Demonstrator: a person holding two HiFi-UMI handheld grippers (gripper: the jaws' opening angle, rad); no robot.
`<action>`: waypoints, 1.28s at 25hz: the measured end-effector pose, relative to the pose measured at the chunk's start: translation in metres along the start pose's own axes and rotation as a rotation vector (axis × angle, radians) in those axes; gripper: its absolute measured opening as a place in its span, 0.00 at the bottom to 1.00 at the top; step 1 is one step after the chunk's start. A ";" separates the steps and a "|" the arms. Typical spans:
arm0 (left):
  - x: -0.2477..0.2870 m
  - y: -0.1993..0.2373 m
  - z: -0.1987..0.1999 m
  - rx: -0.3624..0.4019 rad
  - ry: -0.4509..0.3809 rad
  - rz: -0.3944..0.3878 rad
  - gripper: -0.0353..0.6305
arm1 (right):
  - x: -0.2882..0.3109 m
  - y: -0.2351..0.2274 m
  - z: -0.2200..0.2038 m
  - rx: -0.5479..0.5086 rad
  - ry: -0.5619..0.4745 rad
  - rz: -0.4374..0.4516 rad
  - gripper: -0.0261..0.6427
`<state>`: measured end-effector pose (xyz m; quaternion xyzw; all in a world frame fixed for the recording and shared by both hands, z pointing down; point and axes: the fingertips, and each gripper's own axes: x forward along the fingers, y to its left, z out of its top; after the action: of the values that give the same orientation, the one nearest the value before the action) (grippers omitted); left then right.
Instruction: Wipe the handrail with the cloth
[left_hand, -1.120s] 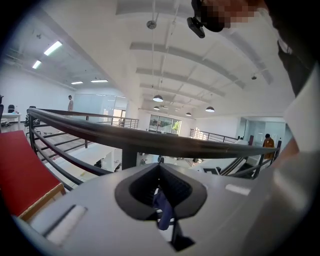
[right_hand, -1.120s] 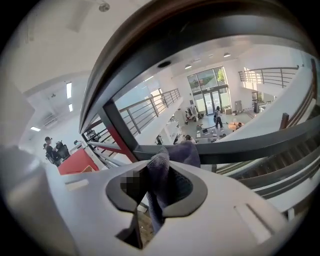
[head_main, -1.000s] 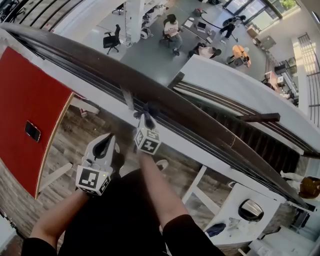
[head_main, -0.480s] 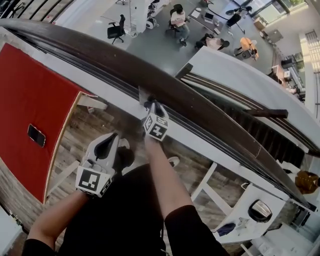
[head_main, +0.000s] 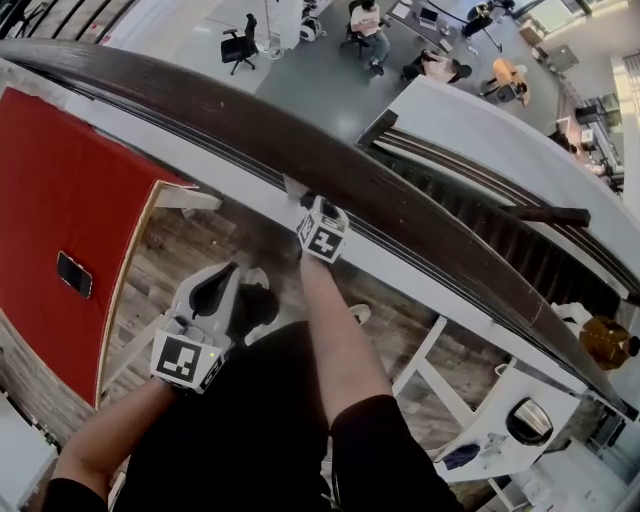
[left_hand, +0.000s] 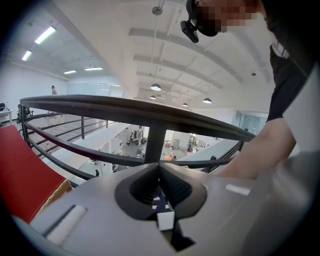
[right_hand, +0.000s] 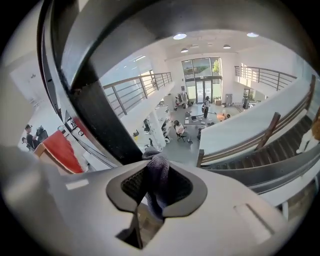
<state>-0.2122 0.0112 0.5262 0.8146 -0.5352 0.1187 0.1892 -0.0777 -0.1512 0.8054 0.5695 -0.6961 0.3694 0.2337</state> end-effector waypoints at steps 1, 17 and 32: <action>0.002 0.001 0.001 0.000 0.005 -0.001 0.05 | 0.000 0.001 0.000 -0.009 0.002 0.002 0.14; 0.015 -0.040 0.010 0.047 0.024 -0.017 0.05 | -0.022 -0.058 -0.019 0.007 0.042 -0.070 0.14; 0.018 -0.087 0.007 0.030 0.049 -0.014 0.05 | -0.051 -0.126 -0.024 0.008 0.067 -0.108 0.14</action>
<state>-0.1251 0.0241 0.5117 0.8181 -0.5228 0.1451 0.1909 0.0541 -0.1106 0.8133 0.5946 -0.6547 0.3778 0.2740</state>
